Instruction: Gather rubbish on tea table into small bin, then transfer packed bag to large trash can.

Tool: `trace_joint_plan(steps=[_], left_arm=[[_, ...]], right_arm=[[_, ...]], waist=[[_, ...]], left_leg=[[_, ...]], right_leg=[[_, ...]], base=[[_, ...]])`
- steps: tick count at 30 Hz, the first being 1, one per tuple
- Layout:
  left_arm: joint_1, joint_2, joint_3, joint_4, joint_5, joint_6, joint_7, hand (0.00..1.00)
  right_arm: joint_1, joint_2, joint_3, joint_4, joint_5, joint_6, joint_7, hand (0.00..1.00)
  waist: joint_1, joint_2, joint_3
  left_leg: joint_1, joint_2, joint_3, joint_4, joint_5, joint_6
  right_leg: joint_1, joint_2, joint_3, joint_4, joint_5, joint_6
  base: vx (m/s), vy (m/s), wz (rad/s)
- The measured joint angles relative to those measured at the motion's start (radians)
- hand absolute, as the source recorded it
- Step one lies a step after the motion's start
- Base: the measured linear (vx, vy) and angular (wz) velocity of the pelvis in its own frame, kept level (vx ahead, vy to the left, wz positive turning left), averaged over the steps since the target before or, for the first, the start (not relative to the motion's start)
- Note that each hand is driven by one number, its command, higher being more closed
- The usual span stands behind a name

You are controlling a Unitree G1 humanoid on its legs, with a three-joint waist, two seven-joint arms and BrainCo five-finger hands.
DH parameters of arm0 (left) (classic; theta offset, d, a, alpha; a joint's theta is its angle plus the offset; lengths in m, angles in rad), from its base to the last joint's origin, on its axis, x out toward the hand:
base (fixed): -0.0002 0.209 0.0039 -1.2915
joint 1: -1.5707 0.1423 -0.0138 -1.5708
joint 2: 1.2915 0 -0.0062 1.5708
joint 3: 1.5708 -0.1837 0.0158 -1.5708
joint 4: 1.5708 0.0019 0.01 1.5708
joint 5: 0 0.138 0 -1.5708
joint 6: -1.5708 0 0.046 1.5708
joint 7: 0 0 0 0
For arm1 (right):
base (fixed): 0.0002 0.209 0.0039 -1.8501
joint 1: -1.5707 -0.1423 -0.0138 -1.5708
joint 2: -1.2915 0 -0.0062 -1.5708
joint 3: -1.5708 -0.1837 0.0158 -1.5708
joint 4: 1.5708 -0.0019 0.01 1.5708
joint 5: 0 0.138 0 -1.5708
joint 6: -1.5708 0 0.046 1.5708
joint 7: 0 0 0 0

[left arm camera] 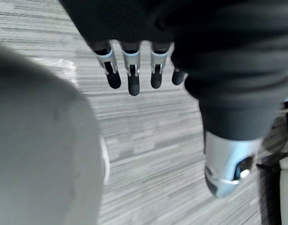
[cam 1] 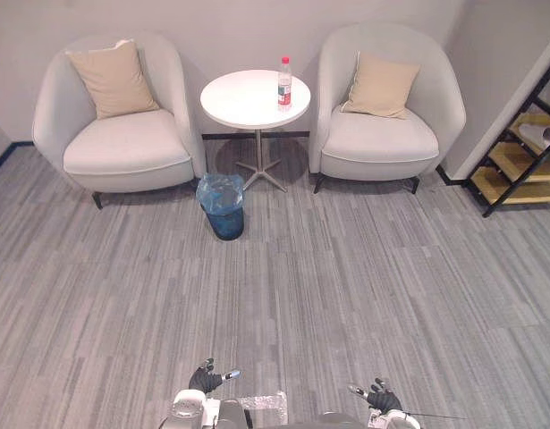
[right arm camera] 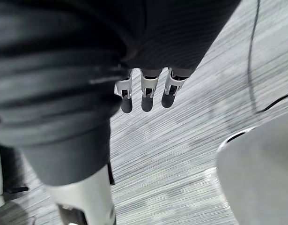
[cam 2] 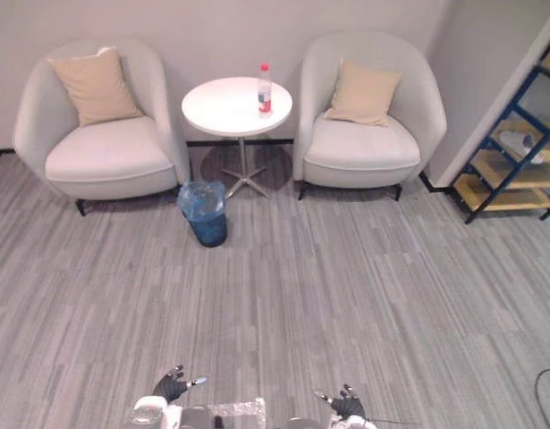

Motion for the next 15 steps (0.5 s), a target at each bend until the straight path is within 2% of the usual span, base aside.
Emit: trace_joint_plan(steps=[2,3,5,6,7,8,9,10,11,12,13,14,15], left_arm=[[0.0,0.002,-0.001,-0.005,-0.007,-0.005,0.0,0.0],[-0.001,0.003,-0.004,-0.005,-0.016,-0.009,0.0,0.0],[-0.006,0.003,-0.01,-0.004,-0.025,-0.01,0.003,0.0],[-0.006,0.001,-0.015,-0.004,-0.041,-0.011,0.003,0.0],[-0.011,0.015,-0.013,-0.004,-0.04,-0.01,0.003,0.0],[-0.014,0.021,-0.013,-0.004,-0.04,-0.009,0.003,0.0],[-0.02,0.029,-0.014,-0.001,-0.04,-0.008,0.002,0.0],[-0.02,0.032,-0.014,0.004,-0.04,-0.007,0.002,0.0],[-0.021,0.032,-0.015,0.012,-0.04,-0.006,0.003,0.0],[-0.022,0.034,-0.021,0.025,-0.04,-0.003,0.004,0.0],[-0.02,0.036,-0.037,0.041,-0.039,0.001,0.007,0.0],[-0.019,0.038,-0.052,0.05,-0.039,0.003,0.012,0.0],[-0.018,0.037,-0.061,0.062,-0.039,0.007,0.015,0.0]], right_arm=[[-0.01,-0.001,0.013,0.004,0.0,0.002,-0.001,0.0],[-0.018,-0.001,0.015,0.017,0.0,0.002,-0.002,0.0],[-0.031,-0.011,0.035,0.037,-0.001,0.003,-0.004,0.0],[-0.036,-0.016,0.051,0.042,-0.001,0.004,-0.005,0.0],[-0.04,-0.007,0.054,0.056,-0.001,0.004,-0.005,0.0],[-0.043,0.005,0.055,0.058,-0.003,0.003,-0.004,0.0],[-0.041,0.011,0.055,0.06,-0.006,0.003,-0.002,0.0],[-0.04,0.01,0.051,0.064,-0.011,0.007,0.0,0.0],[-0.04,0.01,0.048,0.064,-0.011,0.007,-0.001,0.0],[-0.041,0.008,0.045,0.061,-0.014,0.007,0.002,0.0],[-0.041,0.005,0.036,0.061,-0.014,0.007,0.003,0.0],[-0.04,0.003,0.033,0.061,-0.014,0.007,0.002,0.0],[-0.039,-0.001,0.033,0.058,-0.014,0.007,0.002,0.0]], waist=[[0.006,-0.005,0.001],[0.007,-0.007,0.002],[0.013,-0.004,0.001],[0.023,-0.005,0.0],[0.026,-0.024,-0.009],[0.017,-0.041,-0.015],[0.017,-0.058,-0.021],[0.019,-0.066,-0.023],[0.02,-0.066,-0.022],[0.024,-0.066,-0.021],[0.024,-0.063,-0.019],[0.024,-0.061,-0.018],[0.017,-0.048,-0.015]], left_leg=[[-0.046,-0.026,0.004,-0.102,0.005,0.006],[-0.068,-0.057,0.0,-0.213,0.027,0.017],[-0.074,-0.101,-0.04,-0.471,0.148,0.008],[-0.072,-0.111,-0.066,-0.516,0.256,0.013],[-0.075,-0.132,-0.064,-0.489,0.24,0.052],[-0.082,-0.139,-0.058,-0.472,0.214,0.058],[-0.08,-0.143,-0.038,-0.441,0.188,0.08],[-0.058,-0.147,-0.02,-0.423,0.16,0.102],[-0.03,-0.152,-0.012,-0.423,0.142,0.113],[0.035,-0.164,-0.001,-0.455,0.128,0.129],[0.11,-0.172,-0.002,-0.496,0.117,0.132],[0.166,-0.179,-0.007,-0.533,0.116,0.133],[0.236,-0.179,-0.012,-0.583,0.116,0.133]], right_leg=[[0.032,-0.028,0.022,-0.044,-0.001,0.003],[0.051,-0.05,0.039,-0.073,0.001,0.01],[0.08,-0.074,0.073,-0.132,0.007,0.028],[0.092,-0.078,0.105,-0.152,-0.001,0.049],[0.096,-0.099,0.13,-0.141,-0.005,0.057],[0.078,-0.111,0.135,-0.104,-0.001,0.064],[0.037,-0.123,0.147,-0.009,-0.001,0.065],[-0.002,-0.131,0.16,0.111,0.009,0.082],[-0.042,-0.137,0.168,0.216,0.033,0.113],[-0.106,-0.144,0.183,0.407,0.06,0.156],[-0.146,-0.149,0.166,0.547,0.054,0.174],[-0.169,-0.165,0.119,0.619,0.042,0.168],[-0.204,-0.19,0.031,0.676,0.023,0.138]], base=[[0.3,0.11,-0.3],[0.36,0.153,-0.47],[0.39,0.206,-0.64],[0.43,0.275,-0.76],[0.45,0.266,-0.63],[0.5,0.233,-0.35],[0.52,0.219,-0.2],[0.52,0.226,-0.21],[0.61,0.257,-0.26],[0.48,0.195,-0.25],[0.56,0.2,-0.22],[0.41,0.118,-0.08],[0.4,0.1,0.01]])
